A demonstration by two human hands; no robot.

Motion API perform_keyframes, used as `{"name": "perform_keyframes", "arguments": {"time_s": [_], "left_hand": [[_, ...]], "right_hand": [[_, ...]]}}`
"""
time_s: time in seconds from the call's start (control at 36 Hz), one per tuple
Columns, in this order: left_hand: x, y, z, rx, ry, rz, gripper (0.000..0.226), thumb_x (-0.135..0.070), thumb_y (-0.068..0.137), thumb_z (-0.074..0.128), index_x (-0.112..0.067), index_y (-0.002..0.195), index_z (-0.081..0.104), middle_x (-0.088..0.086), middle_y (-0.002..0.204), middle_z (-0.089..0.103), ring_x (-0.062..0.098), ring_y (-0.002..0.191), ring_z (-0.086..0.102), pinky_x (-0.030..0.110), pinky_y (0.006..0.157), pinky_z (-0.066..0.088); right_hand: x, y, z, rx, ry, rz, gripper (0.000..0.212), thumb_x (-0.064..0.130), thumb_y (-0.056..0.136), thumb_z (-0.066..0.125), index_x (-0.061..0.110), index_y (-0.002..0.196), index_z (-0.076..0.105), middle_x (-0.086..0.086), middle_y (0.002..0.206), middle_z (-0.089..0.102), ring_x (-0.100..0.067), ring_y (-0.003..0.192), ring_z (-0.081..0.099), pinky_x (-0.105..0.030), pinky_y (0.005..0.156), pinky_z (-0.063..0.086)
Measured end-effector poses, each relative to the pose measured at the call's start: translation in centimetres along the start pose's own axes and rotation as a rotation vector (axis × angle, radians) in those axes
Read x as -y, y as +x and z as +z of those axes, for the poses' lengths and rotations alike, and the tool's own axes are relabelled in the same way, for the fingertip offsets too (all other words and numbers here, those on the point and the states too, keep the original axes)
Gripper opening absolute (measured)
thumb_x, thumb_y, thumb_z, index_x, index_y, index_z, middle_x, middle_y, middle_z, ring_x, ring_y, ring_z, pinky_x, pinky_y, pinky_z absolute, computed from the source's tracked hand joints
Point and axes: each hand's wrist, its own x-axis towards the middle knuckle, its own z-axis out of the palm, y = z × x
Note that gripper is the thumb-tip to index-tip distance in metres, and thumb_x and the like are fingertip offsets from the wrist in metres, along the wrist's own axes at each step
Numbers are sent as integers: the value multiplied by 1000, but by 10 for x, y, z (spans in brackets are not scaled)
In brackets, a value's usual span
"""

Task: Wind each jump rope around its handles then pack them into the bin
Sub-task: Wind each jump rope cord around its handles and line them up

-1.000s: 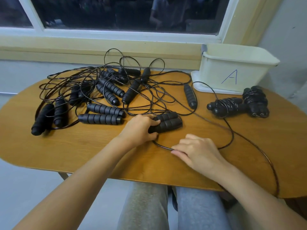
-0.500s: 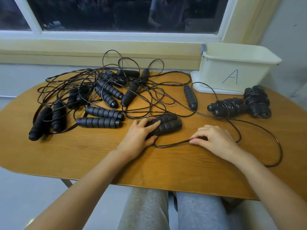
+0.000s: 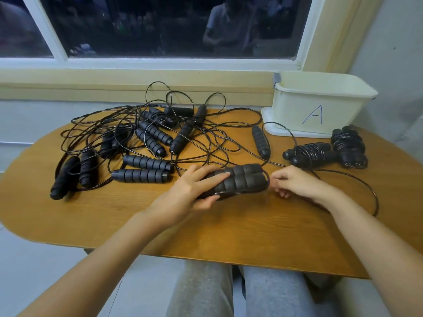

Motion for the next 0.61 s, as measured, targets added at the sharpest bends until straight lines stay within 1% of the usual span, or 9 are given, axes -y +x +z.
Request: {"name": "perform_keyframes", "arguments": {"time_s": [0.06, 0.11, 0.19, 0.31, 0.36, 0.42, 0.5, 0.56, 0.61], "left_hand": [[-13, 0, -7, 44, 134, 158, 52, -36, 95, 47, -13, 141, 51, 11, 136, 55, 20, 116, 46, 28, 101, 40], [-25, 0, -8, 82, 301, 280, 50, -35, 97, 44, -11, 139, 54, 13, 131, 59, 24, 107, 53, 33, 91, 51], [-37, -1, -4, 114, 502, 310, 53, -34, 98, 38, -6, 140, 52, 15, 126, 61, 28, 99, 58, 39, 80, 55], [-32, -1, -1, 98, 649, 139, 67, -32, 86, 67, 5, 138, 49, 22, 122, 63, 31, 95, 61, 42, 76, 56], [-28, 1, -2, 122, 698, 31, 77, -33, 77, 79, 9, 134, 51, 24, 118, 65, 32, 91, 63, 42, 72, 56], [-26, 5, -2, 148, 720, -57, 80, -34, 73, 82, 11, 132, 52, 24, 114, 67, 33, 87, 63, 41, 68, 56], [-24, 13, -1, 164, 711, -175, 81, -32, 71, 86, 14, 129, 53, 26, 110, 68, 35, 86, 65, 43, 62, 56], [-20, 20, 2, 185, 703, -247, 80, -31, 68, 88, 15, 126, 55, 25, 103, 69, 37, 85, 67, 42, 58, 56], [-17, 27, 3, 181, 689, -304, 80, -33, 71, 86, 14, 127, 55, 23, 97, 70, 36, 84, 67, 41, 58, 55]], "right_hand": [[12, 8, -11, 39, 58, 28, 27, 16, 98, 56, 17, 73, 67, 1, 70, 61, -9, 61, 55, -22, 62, 49], [31, 17, -20, 67, 80, 46, 22, 23, 98, 59, 13, 82, 70, 5, 65, 59, -5, 54, 52, -17, 55, 45], [60, 26, -29, 50, 96, 45, 22, 27, 96, 62, 10, 86, 72, 7, 60, 58, -3, 48, 48, -16, 50, 40], [97, 18, -31, -45, 145, -13, 22, 29, 94, 65, 11, 85, 74, 10, 52, 57, -3, 44, 44, -13, 45, 37], [114, 7, -23, -83, 156, -49, 22, 30, 94, 66, 12, 85, 75, 11, 50, 59, -2, 43, 43, -13, 49, 38], [127, -4, -9, -127, 95, -93, 25, 32, 95, 65, 12, 85, 76, 13, 53, 62, 1, 46, 48, -15, 58, 41], [137, -18, 14, -233, -67, -145, 25, 35, 97, 61, 21, 82, 75, 12, 69, 66, 0, 71, 60, -16, 64, 40], [136, -23, 30, -294, -148, -171, 26, 36, 98, 57, 24, 84, 75, 13, 68, 65, -2, 68, 59, -15, 60, 39], [130, -28, 44, -355, -153, -191, 29, 35, 99, 56, 26, 75, 70, 14, 60, 58, -2, 57, 53, -16, 57, 35]]}}
